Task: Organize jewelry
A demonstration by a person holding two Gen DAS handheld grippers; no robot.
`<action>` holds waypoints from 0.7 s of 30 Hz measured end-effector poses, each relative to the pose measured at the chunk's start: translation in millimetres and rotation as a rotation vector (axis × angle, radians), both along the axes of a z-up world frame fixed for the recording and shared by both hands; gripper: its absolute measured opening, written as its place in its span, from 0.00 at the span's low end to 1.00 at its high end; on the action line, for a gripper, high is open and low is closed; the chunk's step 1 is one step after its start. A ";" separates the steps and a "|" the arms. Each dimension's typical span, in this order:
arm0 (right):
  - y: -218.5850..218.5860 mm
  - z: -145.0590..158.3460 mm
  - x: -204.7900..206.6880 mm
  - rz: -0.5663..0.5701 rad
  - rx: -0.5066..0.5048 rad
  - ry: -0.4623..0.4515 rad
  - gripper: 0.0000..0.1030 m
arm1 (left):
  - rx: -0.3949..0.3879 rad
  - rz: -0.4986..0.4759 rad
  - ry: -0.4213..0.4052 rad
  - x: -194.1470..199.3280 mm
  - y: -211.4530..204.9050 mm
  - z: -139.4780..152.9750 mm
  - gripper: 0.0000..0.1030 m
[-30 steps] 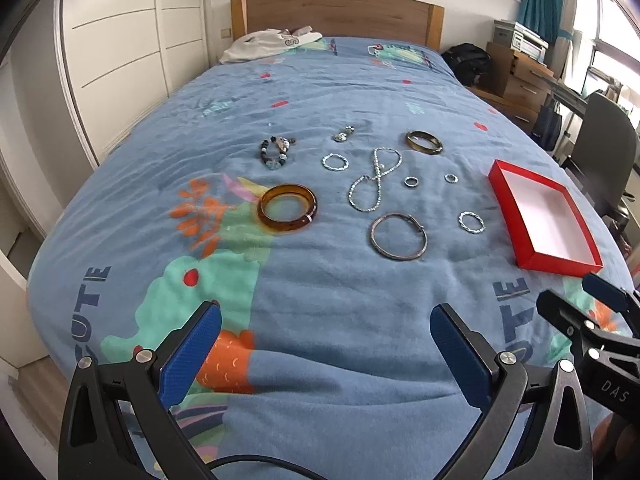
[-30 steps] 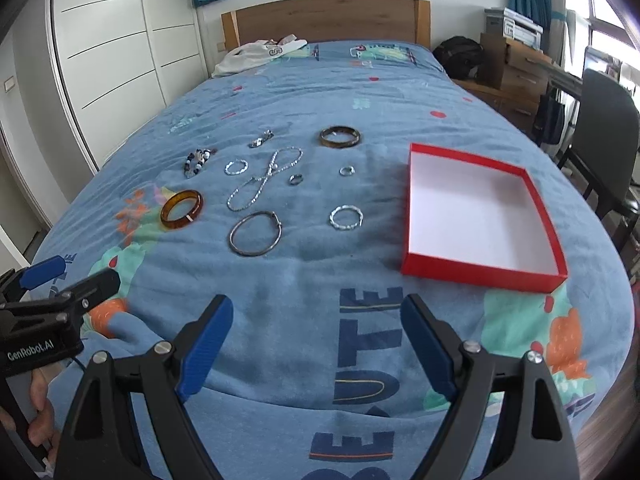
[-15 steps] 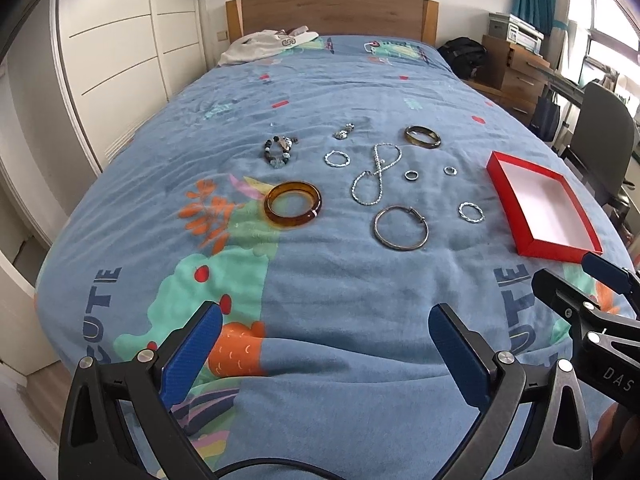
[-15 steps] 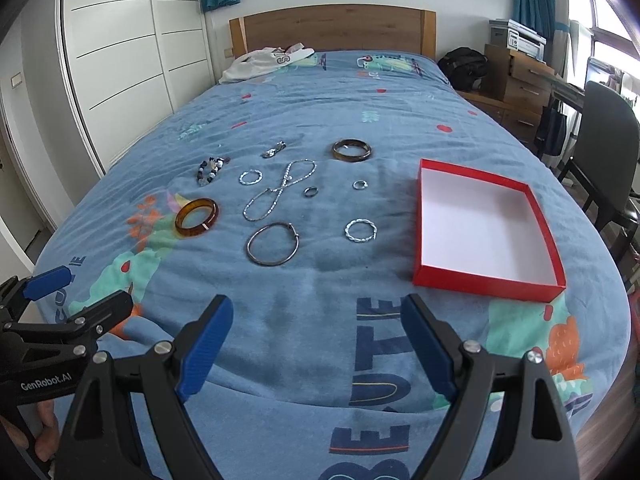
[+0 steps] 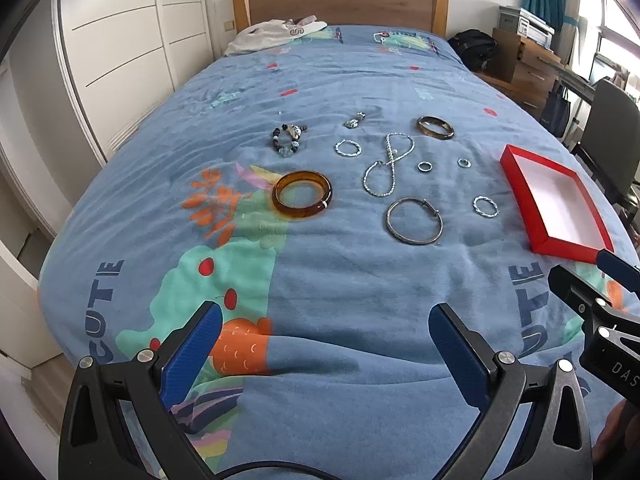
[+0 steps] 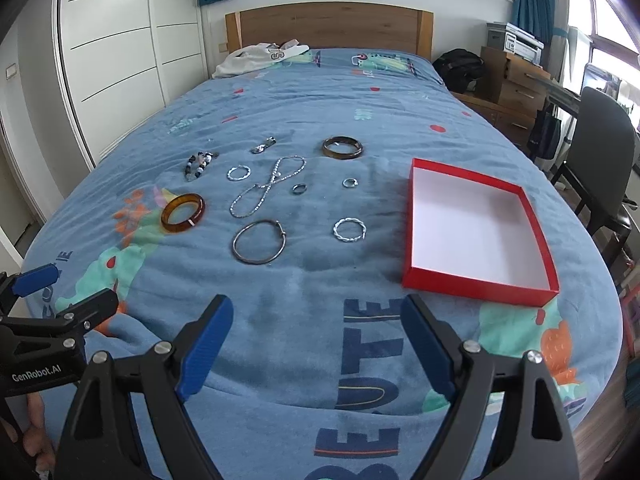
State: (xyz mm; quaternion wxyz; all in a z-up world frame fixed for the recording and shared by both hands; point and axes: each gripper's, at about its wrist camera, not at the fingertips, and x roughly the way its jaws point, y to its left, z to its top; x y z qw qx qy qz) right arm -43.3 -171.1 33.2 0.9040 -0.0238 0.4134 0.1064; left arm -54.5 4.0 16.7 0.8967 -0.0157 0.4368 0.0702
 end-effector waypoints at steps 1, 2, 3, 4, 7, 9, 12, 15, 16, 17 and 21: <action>0.6 -1.0 1.2 0.003 -0.003 0.001 0.83 | -0.001 0.004 0.003 1.4 0.7 -1.1 0.99; 1.1 -1.7 2.0 0.006 -0.005 0.002 0.83 | -0.004 0.007 0.002 2.3 1.7 -1.8 0.99; 2.0 -2.7 3.3 0.011 -0.010 0.003 0.83 | -0.006 0.012 0.003 3.4 2.8 -2.6 0.99; 3.0 -3.4 4.1 0.013 -0.012 0.004 0.83 | -0.007 0.017 0.008 4.6 4.1 -3.5 0.99; 6.0 -4.9 7.5 0.026 -0.022 0.003 0.83 | -0.011 0.027 0.015 8.7 8.5 -5.9 0.99; 7.4 -5.3 10.5 0.038 -0.018 0.001 0.83 | -0.016 0.034 0.014 11.2 12.0 -6.9 0.99; 9.2 -6.8 16.5 0.049 -0.022 0.005 0.83 | -0.020 0.038 0.014 16.5 16.6 -8.2 0.98; 11.6 -9.2 22.0 0.059 -0.022 0.012 0.83 | -0.004 0.040 0.012 20.5 19.3 -9.9 0.98; 12.9 -10.1 23.5 0.062 -0.022 0.014 0.83 | -0.001 0.038 0.014 22.5 20.4 -11.0 0.98; 13.5 -10.9 24.8 0.066 -0.020 0.016 0.83 | 0.001 0.037 0.016 23.8 21.1 -11.9 0.98; 16.9 -16.7 31.0 0.094 0.010 0.028 0.83 | -0.003 0.042 0.029 30.4 26.5 -16.3 0.98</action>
